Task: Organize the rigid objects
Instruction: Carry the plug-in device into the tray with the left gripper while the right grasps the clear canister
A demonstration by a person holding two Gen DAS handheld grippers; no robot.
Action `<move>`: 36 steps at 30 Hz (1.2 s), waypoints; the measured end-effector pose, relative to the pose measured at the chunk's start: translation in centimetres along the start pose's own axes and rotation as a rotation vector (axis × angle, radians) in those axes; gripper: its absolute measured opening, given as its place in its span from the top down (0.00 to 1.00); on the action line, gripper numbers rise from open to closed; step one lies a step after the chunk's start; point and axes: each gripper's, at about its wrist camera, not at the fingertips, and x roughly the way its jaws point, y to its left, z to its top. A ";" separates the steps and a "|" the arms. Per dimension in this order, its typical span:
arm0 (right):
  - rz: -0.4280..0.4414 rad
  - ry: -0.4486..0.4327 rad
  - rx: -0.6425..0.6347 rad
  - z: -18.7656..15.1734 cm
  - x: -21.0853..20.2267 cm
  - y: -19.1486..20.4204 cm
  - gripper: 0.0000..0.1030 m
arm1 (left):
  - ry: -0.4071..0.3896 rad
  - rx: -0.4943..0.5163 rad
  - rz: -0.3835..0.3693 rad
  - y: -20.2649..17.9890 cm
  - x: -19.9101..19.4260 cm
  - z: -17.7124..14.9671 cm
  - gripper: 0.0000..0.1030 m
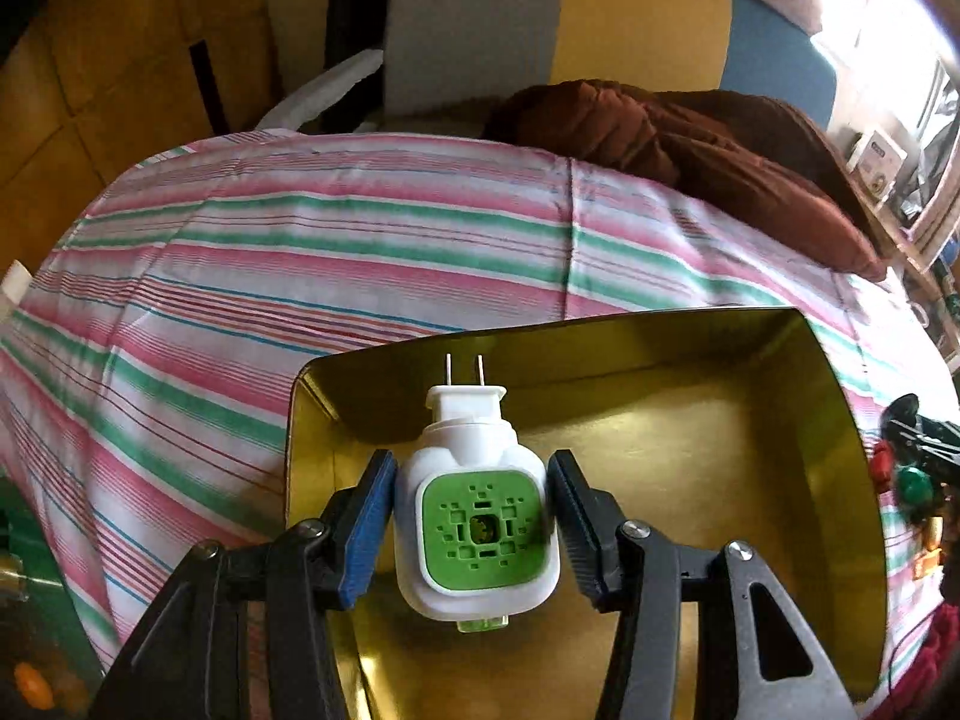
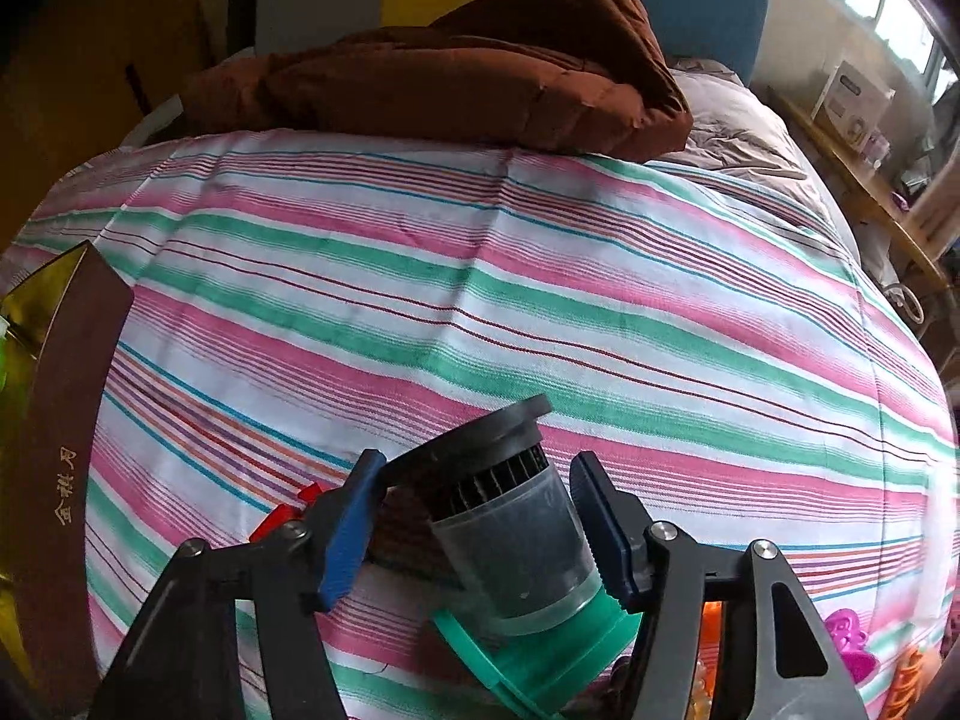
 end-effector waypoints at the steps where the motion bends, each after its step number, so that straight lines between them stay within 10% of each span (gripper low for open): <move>1: -0.004 -0.001 -0.001 0.0 0.0 0.1 0.39 | 0.003 0.003 0.018 0.0 0.3 0.0 0.49; 21: -0.072 -0.171 -0.003 -0.1 -5.2 2.4 0.43 | -0.228 -0.033 -0.004 -1.8 -10.7 -6.1 0.41; 36: 0.065 -0.074 -0.169 -9.5 -6.0 10.0 0.44 | -0.274 0.008 0.059 -5.8 -14.5 -13.8 0.41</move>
